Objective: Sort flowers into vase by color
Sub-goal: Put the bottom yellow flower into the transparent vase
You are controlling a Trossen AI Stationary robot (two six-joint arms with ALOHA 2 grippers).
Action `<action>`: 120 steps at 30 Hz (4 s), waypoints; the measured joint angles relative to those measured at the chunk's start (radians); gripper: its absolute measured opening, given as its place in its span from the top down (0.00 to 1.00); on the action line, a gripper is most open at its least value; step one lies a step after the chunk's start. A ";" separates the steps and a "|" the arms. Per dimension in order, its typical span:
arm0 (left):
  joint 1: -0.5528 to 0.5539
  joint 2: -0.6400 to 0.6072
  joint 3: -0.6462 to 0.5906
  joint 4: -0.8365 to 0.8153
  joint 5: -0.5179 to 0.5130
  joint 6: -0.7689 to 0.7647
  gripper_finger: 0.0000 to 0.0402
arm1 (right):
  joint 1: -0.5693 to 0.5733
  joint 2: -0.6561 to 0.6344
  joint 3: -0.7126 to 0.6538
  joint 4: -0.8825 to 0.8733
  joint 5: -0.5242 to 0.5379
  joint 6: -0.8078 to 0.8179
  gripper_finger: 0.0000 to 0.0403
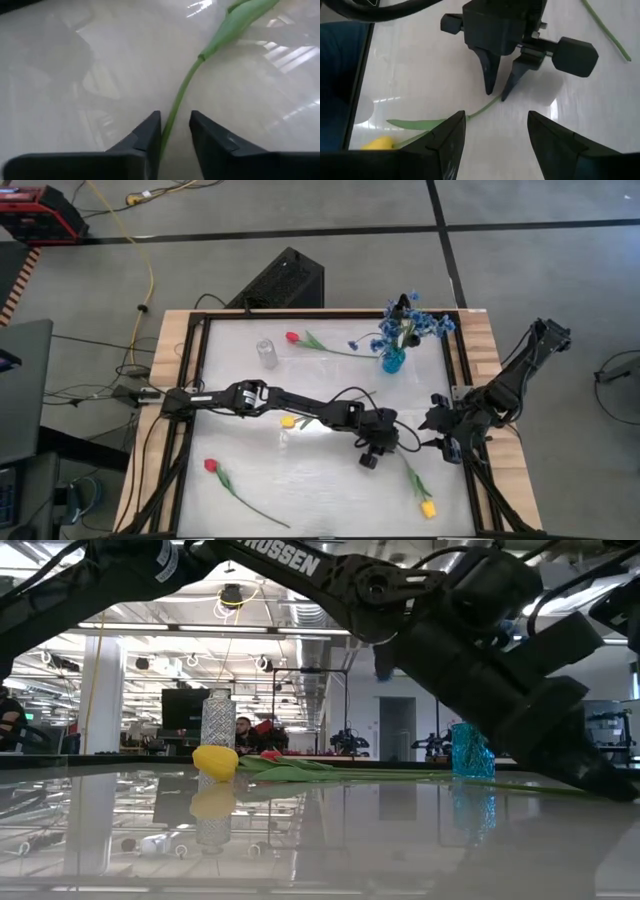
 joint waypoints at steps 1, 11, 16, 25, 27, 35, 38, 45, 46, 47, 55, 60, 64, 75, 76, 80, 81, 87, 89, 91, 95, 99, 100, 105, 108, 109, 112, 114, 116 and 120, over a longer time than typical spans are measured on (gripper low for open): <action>0.000 -0.003 0.000 -0.015 0.000 -0.004 0.82 | 0.000 0.000 0.000 0.000 0.000 0.000 0.41; -0.034 -0.120 -0.013 -0.243 0.017 0.006 1.00 | 0.000 0.000 0.000 0.002 0.043 0.027 0.41; -0.095 -0.225 -0.010 -0.328 -0.002 0.078 1.00 | -0.001 0.000 -0.008 0.004 0.061 0.027 0.41; -0.142 -0.291 -0.014 -0.377 -0.026 0.049 1.00 | 0.001 0.000 -0.135 0.101 0.078 0.069 0.41; -0.142 -0.294 -0.060 -0.403 -0.070 -0.006 1.00 | 0.010 0.000 -0.163 0.140 0.075 0.098 0.41; -0.154 -0.352 -0.293 -0.548 -0.272 -0.329 1.00 | 0.075 0.000 -0.205 0.270 0.074 0.099 0.41; -0.167 -0.371 -0.359 -0.573 -0.292 -0.450 1.00 | 0.079 0.001 -0.205 0.293 0.075 0.061 0.41; -0.192 -0.387 -0.361 -0.578 -0.318 -0.449 0.93 | 0.041 0.000 -0.205 0.322 0.080 -0.006 0.41; -0.195 -0.387 -0.354 -0.576 -0.325 -0.445 0.90 | 0.034 0.000 -0.205 0.322 0.080 -0.005 0.41; -0.196 -0.387 -0.346 -0.568 -0.334 -0.438 0.88 | 0.028 0.001 -0.205 0.322 0.079 -0.005 0.41; -0.195 -0.388 -0.349 -0.472 -0.375 -0.384 0.65 | 0.016 0.001 -0.205 0.342 0.079 -0.008 0.41; -0.194 -0.388 -0.374 -0.365 -0.356 -0.326 0.57 | 0.016 0.001 -0.205 0.347 0.079 -0.008 0.41; -0.187 -0.388 -0.398 -0.328 -0.324 -0.309 0.56 | 0.016 0.001 -0.205 0.347 0.078 -0.001 0.41; -0.155 -0.390 -0.465 -0.232 -0.215 -0.313 0.56 | 0.016 0.001 -0.205 0.348 0.078 0.000 0.41; -0.153 -0.390 -0.466 -0.230 -0.206 -0.312 0.57 | 0.016 0.000 -0.205 0.348 0.078 0.000 0.41; -0.155 -0.390 -0.466 -0.242 -0.228 -0.288 0.63 | 0.016 0.001 -0.205 0.348 0.078 -0.001 0.41; -0.157 -0.390 -0.466 -0.245 -0.233 -0.281 0.67 | 0.016 0.001 -0.205 0.348 0.078 -0.005 0.41; -0.158 -0.388 -0.466 -0.260 -0.224 -0.286 0.96 | 0.016 0.000 -0.205 0.348 0.078 -0.005 0.41; -0.156 -0.389 -0.466 -0.249 -0.230 -0.298 0.98 | 0.016 0.001 -0.205 0.348 0.078 -0.005 0.41; -0.156 -0.392 -0.466 -0.233 -0.232 -0.289 0.99 | 0.016 0.001 -0.205 0.351 0.078 -0.005 0.41; -0.156 -0.418 -0.467 -0.229 -0.241 -0.262 1.00 | 0.016 0.000 -0.205 0.354 0.078 0.008 0.41; -0.155 -0.492 -0.468 -0.221 -0.274 -0.222 1.00 | 0.018 0.001 -0.205 0.356 0.078 0.017 0.41; -0.154 -0.515 -0.468 -0.219 -0.284 -0.212 1.00 | 0.019 0.000 -0.205 0.355 0.078 0.018 0.41; -0.137 -0.693 -0.638 -0.054 -0.373 -0.197 1.00 | 0.020 0.001 -0.205 0.354 0.078 0.018 0.41; -0.115 -0.864 -0.863 0.164 -0.439 -0.242 1.00 | 0.020 0.001 -0.205 0.353 0.078 0.009 0.41; -0.108 -0.927 -0.948 0.268 -0.469 -0.258 1.00 | 0.020 0.001 -0.205 0.353 0.079 -0.003 0.41; -0.093 -1.098 -1.194 0.634 -0.594 -0.267 1.00 | 0.019 0.001 -0.205 0.358 0.082 -0.039 0.41; -0.086 -1.199 -1.342 0.887 -0.699 -0.245 1.00 | 0.015 0.001 -0.205 0.363 0.085 -0.062 0.41; -0.075 -1.288 -1.471 1.092 -0.799 -0.195 1.00 | 0.010 0.001 -0.205 0.374 0.086 -0.076 0.41; -0.035 -1.432 -1.662 1.310 -0.952 -0.083 1.00 | 0.010 0.001 -0.205 0.375 0.087 -0.079 0.41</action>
